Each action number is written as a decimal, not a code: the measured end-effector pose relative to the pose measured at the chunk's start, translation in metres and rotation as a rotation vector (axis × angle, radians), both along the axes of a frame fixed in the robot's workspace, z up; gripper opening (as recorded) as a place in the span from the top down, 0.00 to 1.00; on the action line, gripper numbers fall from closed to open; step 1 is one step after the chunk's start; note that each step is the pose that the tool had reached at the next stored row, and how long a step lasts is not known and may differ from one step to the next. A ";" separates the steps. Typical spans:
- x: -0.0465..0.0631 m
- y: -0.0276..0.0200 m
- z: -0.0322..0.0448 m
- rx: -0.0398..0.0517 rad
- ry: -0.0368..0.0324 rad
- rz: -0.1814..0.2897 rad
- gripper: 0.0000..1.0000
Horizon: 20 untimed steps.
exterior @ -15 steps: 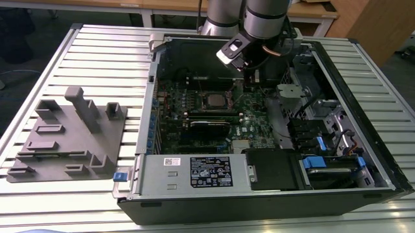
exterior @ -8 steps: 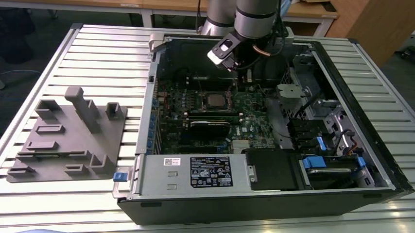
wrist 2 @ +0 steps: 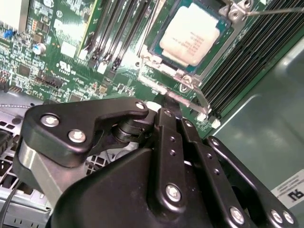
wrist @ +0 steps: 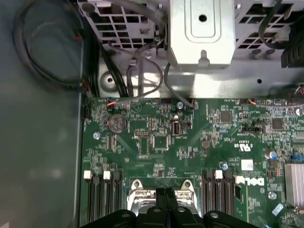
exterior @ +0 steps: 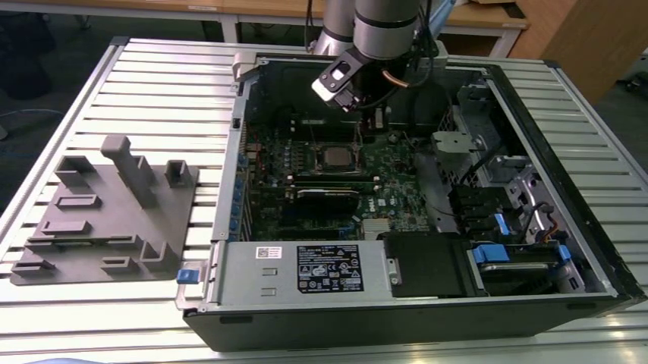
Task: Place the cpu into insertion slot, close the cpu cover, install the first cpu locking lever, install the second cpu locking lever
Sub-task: 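Close the cpu cover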
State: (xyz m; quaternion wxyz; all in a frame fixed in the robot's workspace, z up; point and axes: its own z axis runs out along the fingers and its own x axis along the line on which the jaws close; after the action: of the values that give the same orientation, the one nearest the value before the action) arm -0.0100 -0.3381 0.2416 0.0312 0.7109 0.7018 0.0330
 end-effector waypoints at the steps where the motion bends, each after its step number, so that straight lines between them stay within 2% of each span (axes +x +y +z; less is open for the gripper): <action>1: -0.001 0.0000 0.0000 0.0000 -0.0006 0.000 0.89; 8: -0.009 0.0000 -0.0002 -0.0001 -0.0035 0.000 0.89; 20: -0.009 0.0000 -0.0004 -0.0001 -0.0012 0.000 0.89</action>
State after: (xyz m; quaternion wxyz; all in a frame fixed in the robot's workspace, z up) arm -0.0193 -0.3381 0.2413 0.0316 0.7109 0.7018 0.0334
